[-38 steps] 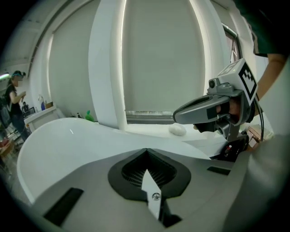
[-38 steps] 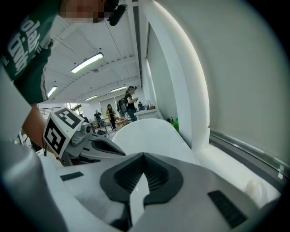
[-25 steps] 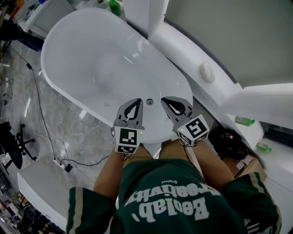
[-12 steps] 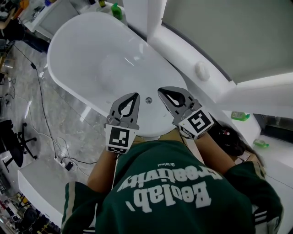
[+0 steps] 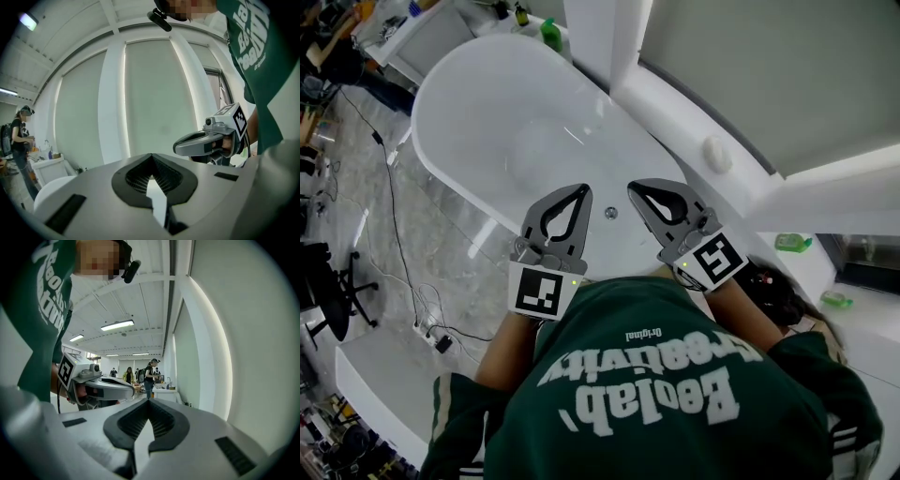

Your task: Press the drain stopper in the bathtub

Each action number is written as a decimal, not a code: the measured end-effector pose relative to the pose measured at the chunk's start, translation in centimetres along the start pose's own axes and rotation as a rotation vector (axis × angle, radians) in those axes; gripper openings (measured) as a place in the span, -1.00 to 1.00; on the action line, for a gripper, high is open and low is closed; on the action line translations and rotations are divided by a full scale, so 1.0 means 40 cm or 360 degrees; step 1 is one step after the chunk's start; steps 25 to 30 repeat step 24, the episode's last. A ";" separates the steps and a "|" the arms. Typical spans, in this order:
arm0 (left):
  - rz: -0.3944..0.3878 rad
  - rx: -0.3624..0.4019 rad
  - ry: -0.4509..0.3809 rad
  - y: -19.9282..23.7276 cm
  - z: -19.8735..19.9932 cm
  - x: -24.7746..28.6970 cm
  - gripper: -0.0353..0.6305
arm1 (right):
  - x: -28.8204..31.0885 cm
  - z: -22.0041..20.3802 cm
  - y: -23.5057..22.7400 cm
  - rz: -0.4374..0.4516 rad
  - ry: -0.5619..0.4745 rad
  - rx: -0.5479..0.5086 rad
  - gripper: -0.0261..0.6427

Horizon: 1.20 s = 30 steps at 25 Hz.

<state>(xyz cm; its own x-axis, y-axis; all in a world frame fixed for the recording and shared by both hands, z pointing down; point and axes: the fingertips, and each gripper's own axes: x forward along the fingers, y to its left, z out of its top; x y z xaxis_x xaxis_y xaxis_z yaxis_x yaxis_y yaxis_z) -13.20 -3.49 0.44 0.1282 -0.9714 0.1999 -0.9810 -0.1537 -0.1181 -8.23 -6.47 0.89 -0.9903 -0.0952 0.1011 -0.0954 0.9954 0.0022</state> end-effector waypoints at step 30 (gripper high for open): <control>-0.0017 0.0072 -0.0132 0.062 0.060 0.043 -0.88 | 0.033 0.028 -0.060 -0.0098 -0.0026 -0.0106 -0.89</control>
